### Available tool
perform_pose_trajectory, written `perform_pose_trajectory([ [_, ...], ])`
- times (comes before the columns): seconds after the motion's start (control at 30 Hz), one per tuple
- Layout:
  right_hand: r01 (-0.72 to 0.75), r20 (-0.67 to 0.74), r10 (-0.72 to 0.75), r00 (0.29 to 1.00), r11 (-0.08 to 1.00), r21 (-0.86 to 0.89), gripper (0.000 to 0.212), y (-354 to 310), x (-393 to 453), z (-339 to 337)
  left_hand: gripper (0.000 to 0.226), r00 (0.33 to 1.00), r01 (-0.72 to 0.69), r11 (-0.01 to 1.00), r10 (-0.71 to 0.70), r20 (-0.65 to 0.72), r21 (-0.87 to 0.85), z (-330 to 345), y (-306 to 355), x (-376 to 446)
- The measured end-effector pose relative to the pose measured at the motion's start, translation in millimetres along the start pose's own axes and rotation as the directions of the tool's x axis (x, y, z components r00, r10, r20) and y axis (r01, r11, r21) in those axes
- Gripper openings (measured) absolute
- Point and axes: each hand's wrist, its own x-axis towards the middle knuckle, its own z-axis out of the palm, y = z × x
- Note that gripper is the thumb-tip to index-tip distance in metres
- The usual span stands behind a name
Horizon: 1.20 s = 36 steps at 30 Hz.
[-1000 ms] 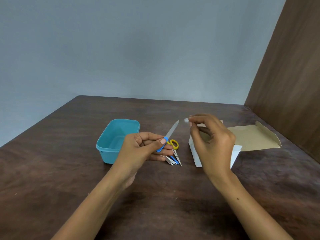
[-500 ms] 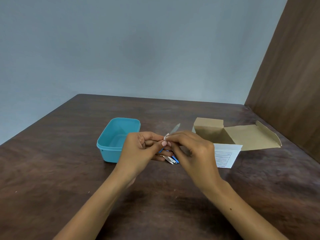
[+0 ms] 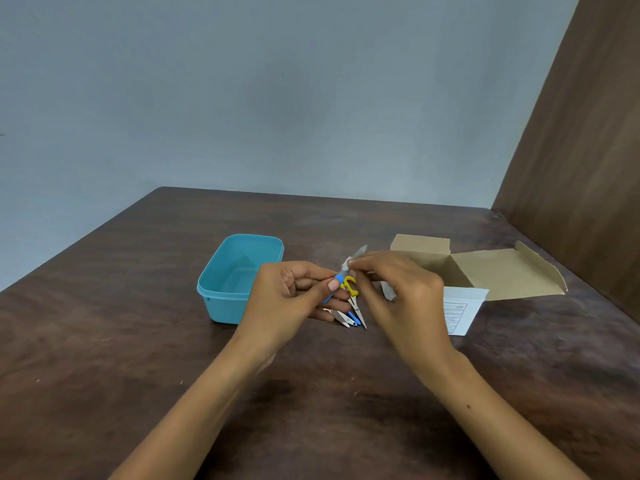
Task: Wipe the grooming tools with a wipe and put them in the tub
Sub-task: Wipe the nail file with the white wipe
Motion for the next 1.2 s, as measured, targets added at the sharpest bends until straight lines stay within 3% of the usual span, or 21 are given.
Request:
perform_pose_trajectory([
  [0.13,-0.061,-0.037,0.062,0.997,0.998,0.028,0.007,4,4,1,0.011,1.0,0.001,1.0,-0.001,0.011,0.015,1,0,0],
  [0.3,0.028,0.038,-0.03,0.999,0.999,0.035,0.006,-5,-6,5,0.009,1.0,-0.012,0.999,0.012,-0.005,0.038,0,-2,1],
  [0.47,0.047,0.018,-0.047,0.999,0.998,-0.042,0.008,-2,-4,4,0.009,1.0,-0.011,0.998,0.011,0.012,0.054,1,-2,0],
  [0.8,-0.07,-0.028,0.068,0.997,0.995,-0.074,0.009,10,5,0,0.011,0.999,-0.017,0.997,0.014,0.044,0.075,1,1,-1],
  [0.93,-0.175,-0.098,0.169,0.981,0.983,-0.052,0.011,15,10,-4,0.011,1.0,0.004,0.998,-0.006,0.029,0.064,0,1,-1],
  [1.03,-0.298,-0.158,0.305,0.939,0.952,0.065,0.01,12,13,-8,0.01,1.0,0.019,1.0,-0.019,0.001,0.021,0,1,0],
  [1.2,-0.502,-0.003,0.539,0.842,0.787,0.358,0.016,4,14,-6,0.008,0.999,-0.009,1.0,0.008,-0.048,-0.016,1,5,-1],
])
